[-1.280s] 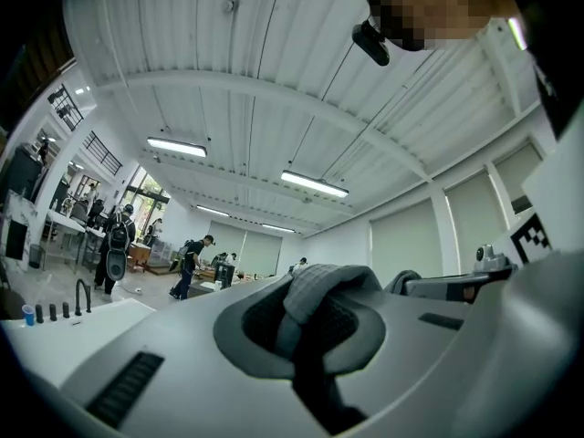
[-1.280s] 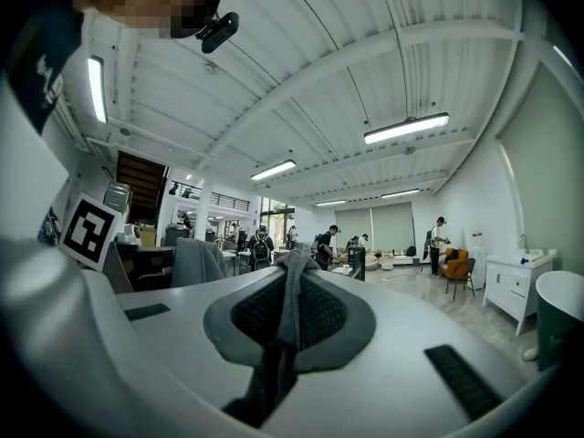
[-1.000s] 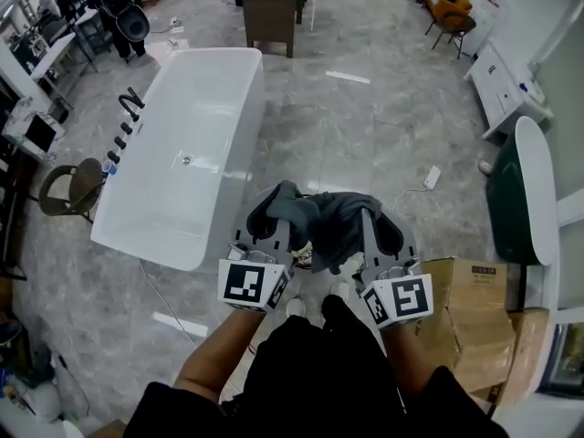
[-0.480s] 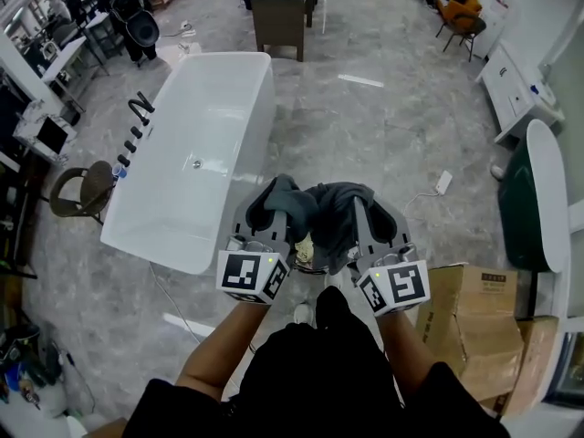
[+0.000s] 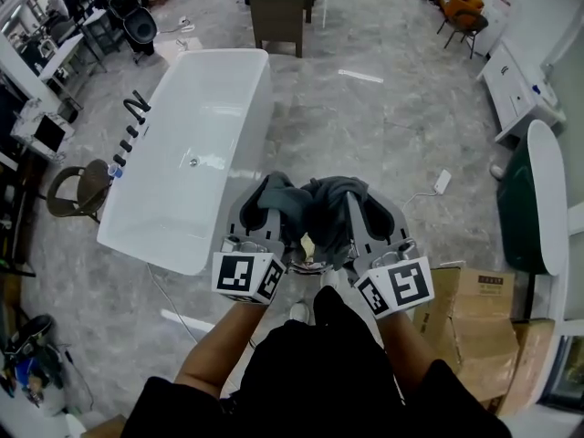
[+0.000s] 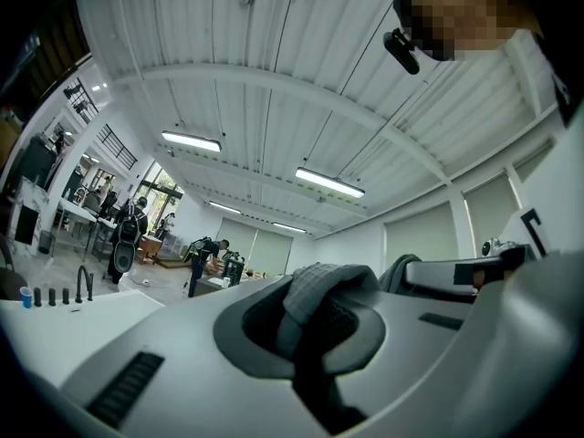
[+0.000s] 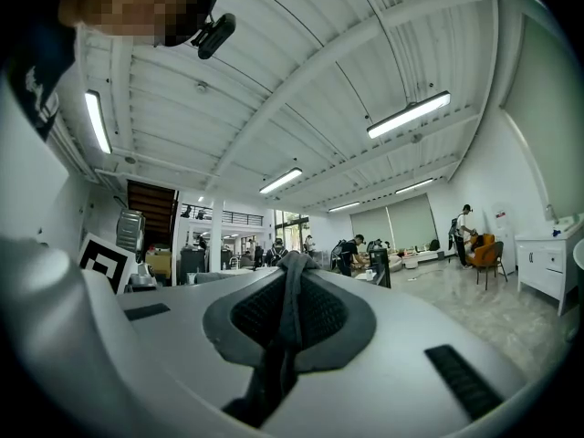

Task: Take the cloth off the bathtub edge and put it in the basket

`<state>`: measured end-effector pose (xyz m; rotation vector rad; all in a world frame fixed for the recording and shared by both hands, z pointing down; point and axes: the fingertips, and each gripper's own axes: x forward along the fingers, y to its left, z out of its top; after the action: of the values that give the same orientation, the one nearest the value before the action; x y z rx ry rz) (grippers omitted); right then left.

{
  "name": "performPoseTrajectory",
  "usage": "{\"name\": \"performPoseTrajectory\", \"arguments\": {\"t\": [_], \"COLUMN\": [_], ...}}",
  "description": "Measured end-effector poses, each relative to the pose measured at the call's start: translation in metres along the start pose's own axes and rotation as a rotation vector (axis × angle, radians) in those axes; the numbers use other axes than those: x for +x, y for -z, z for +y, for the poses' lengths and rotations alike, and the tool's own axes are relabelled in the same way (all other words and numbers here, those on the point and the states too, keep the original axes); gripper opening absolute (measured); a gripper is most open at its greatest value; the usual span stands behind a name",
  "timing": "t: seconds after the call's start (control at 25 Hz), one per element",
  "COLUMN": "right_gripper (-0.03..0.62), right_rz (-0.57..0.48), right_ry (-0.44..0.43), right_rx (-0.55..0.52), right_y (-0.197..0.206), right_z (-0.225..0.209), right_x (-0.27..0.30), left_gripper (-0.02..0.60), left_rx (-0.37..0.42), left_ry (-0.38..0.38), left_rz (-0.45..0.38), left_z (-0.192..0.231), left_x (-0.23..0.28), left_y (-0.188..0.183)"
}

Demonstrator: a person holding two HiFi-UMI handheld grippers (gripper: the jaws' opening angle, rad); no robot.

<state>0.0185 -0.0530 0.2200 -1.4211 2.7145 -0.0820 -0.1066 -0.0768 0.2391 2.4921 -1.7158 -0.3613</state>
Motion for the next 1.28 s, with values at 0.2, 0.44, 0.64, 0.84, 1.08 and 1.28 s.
{"name": "performPoseTrajectory", "arguments": {"t": [0.2,0.44,0.64,0.84,1.08,1.28], "right_gripper": [0.037,0.037,0.037,0.037,0.037,0.037], "right_rz": [0.014,0.001,0.006,0.059,0.129,0.206], "right_ry": [-0.006,-0.059,-0.060,-0.042,-0.046,-0.042], "right_rx": [0.010,0.057,0.037,0.035,0.038,0.036], "right_y": [0.002,-0.007,-0.003,0.030,0.065,0.104], "right_z": [-0.009,-0.001,-0.009,-0.015,-0.024,-0.036], "right_x": [0.007,0.021,0.020,0.021,0.027,0.027], "left_gripper": [0.026,0.026,0.026,0.026,0.026,0.026], "left_rx": [-0.022,-0.016,-0.036,-0.059,-0.068,-0.100], "left_ry": [-0.019,-0.060,-0.060,-0.058,-0.056,-0.081], "left_rz": [0.017,-0.012,0.001,0.059,0.109,0.179], "left_z": [0.000,0.015,0.012,0.015,0.026,0.034], "left_x": [0.010,0.015,0.019,0.020,0.028,0.027], "left_y": [0.008,0.002,0.004,0.029,0.067,0.103]}}
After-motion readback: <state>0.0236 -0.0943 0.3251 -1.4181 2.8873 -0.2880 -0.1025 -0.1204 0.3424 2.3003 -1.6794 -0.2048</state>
